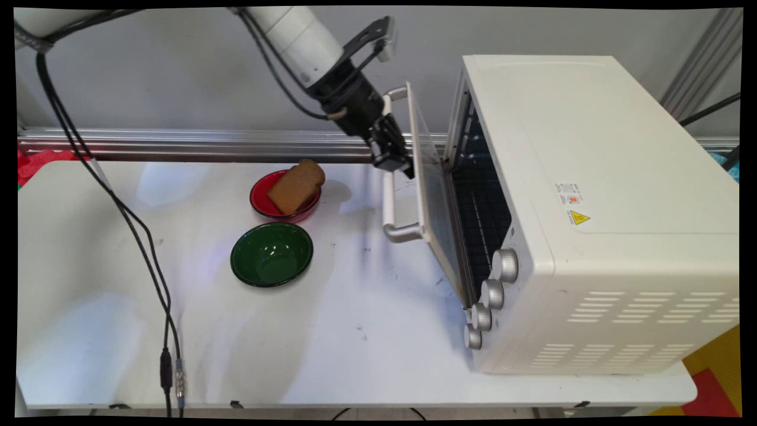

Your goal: Open the oven

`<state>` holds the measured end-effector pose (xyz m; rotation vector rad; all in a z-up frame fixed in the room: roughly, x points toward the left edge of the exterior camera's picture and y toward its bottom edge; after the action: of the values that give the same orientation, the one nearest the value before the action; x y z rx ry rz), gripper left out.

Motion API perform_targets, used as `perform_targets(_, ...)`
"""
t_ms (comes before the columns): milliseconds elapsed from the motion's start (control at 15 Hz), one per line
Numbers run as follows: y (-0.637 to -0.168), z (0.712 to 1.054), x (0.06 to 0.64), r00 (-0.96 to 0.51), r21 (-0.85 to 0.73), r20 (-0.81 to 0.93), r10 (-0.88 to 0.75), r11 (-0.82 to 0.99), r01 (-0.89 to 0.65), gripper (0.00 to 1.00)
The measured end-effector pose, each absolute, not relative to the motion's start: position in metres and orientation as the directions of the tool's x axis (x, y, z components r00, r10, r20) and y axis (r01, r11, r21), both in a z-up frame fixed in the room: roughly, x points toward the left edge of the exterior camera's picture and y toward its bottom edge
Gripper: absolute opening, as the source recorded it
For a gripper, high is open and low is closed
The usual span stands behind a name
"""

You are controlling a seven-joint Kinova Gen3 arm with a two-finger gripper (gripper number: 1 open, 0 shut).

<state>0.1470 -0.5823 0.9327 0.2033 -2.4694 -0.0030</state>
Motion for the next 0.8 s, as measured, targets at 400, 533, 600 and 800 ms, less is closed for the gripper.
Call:
perform_targets(400, -0.573, 0.910, 0.175, -0.806, 0.047, 0.578, -0.128, 0.991, -0.123, 0.00)
perform_targets(533, -0.572, 0.901, 0.185, -0.817, 0.043, 0.564, -0.124, 0.992, -0.120, 0.00)
perform_targets(600, -0.571, 0.897, 0.190, -0.822, 0.042, 0.556, -0.121, 0.992, -0.118, 0.00)
perform_targets(800, -0.570, 0.882, 0.202, -0.836, 0.037, 0.537, -0.117, 0.993, -0.115, 0.00)
